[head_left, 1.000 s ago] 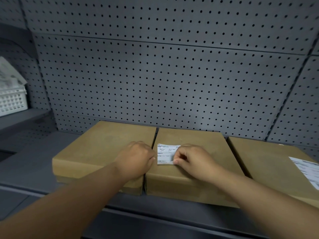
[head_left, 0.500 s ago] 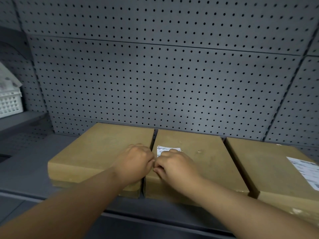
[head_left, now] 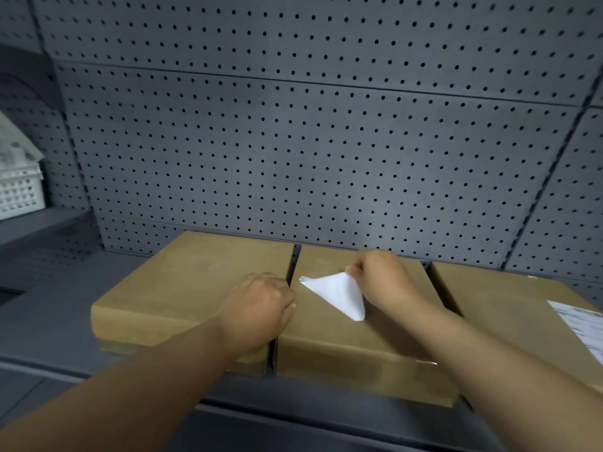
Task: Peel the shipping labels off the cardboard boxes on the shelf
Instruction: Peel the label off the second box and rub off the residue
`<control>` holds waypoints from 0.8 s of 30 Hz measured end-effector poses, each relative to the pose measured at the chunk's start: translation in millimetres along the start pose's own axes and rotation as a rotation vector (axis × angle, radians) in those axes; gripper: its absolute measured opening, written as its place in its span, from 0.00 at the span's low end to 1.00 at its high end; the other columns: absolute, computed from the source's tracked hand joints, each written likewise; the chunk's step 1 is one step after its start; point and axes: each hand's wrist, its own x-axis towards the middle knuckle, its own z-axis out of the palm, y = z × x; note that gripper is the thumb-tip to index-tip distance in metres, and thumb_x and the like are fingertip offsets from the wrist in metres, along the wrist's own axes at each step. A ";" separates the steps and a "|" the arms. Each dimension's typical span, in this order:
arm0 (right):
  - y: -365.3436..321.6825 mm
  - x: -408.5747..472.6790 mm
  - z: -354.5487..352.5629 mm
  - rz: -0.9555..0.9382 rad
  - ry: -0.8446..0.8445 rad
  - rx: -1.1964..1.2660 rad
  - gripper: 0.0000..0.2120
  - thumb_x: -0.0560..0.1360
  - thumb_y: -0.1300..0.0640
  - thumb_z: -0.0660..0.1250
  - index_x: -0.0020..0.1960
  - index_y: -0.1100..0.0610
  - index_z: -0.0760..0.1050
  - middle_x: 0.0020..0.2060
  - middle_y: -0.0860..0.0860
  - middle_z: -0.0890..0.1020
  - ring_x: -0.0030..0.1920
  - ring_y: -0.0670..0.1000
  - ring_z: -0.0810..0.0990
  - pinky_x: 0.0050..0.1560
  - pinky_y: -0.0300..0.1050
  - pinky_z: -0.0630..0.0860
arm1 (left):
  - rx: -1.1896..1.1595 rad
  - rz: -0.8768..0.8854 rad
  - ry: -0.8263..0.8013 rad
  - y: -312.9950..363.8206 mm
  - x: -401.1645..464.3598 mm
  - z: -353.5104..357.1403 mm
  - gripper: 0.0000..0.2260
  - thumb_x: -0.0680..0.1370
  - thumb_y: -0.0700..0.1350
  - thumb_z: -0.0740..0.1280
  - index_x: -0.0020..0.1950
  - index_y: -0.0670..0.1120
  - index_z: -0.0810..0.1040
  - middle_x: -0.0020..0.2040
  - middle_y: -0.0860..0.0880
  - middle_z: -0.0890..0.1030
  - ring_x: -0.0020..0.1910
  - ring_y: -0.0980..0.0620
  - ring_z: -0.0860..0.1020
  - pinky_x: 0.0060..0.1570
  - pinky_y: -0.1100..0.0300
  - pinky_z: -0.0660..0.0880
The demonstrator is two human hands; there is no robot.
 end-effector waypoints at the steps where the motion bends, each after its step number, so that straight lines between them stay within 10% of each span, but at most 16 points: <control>1: 4.8 4.3 -5.1 0.034 0.022 0.051 0.12 0.76 0.59 0.59 0.46 0.66 0.79 0.46 0.62 0.83 0.48 0.61 0.80 0.39 0.46 0.71 | 0.010 -0.001 -0.014 0.7 -0.1 -1.0 0.16 0.76 0.48 0.55 0.39 0.47 0.81 0.38 0.51 0.81 0.40 0.50 0.78 0.44 0.58 0.72; 8: -28.1 -19.2 -3.4 -0.265 -0.121 0.076 0.10 0.76 0.58 0.61 0.48 0.63 0.78 0.49 0.59 0.82 0.46 0.55 0.76 0.41 0.45 0.68 | 0.035 0.004 0.015 0.8 0.4 -0.2 0.16 0.74 0.49 0.54 0.38 0.49 0.80 0.36 0.53 0.80 0.39 0.52 0.77 0.42 0.59 0.72; 12: 34.1 30.4 -50.6 0.188 0.305 0.142 0.11 0.77 0.64 0.57 0.49 0.66 0.78 0.44 0.61 0.82 0.40 0.56 0.75 0.39 0.45 0.69 | 0.045 -0.003 -0.008 -1.3 0.9 3.3 0.18 0.74 0.49 0.52 0.40 0.47 0.80 0.39 0.50 0.81 0.41 0.49 0.78 0.46 0.56 0.75; 15: 36.9 41.0 -69.6 0.098 0.442 0.159 0.11 0.78 0.61 0.59 0.42 0.65 0.76 0.35 0.57 0.79 0.35 0.55 0.75 0.35 0.43 0.68 | 0.045 0.013 -0.024 0.1 2.7 1.9 0.16 0.76 0.46 0.54 0.43 0.45 0.81 0.43 0.49 0.82 0.45 0.48 0.77 0.50 0.55 0.74; 19: 3.2 23.4 -64.8 -0.112 0.303 0.175 0.10 0.78 0.58 0.60 0.45 0.62 0.77 0.39 0.54 0.80 0.38 0.52 0.76 0.36 0.41 0.66 | 0.010 -0.078 -0.097 1.9 8.3 -6.6 0.12 0.79 0.48 0.58 0.50 0.45 0.80 0.49 0.50 0.79 0.50 0.51 0.75 0.56 0.56 0.71; 24: -13.4 8.3 -51.0 -0.136 0.105 0.449 0.06 0.76 0.55 0.65 0.43 0.56 0.77 0.35 0.45 0.76 0.36 0.45 0.72 0.33 0.36 0.65 | -0.291 -0.371 0.210 18.9 18.2 -31.2 0.16 0.78 0.56 0.61 0.56 0.46 0.76 0.50 0.50 0.76 0.52 0.52 0.74 0.51 0.60 0.69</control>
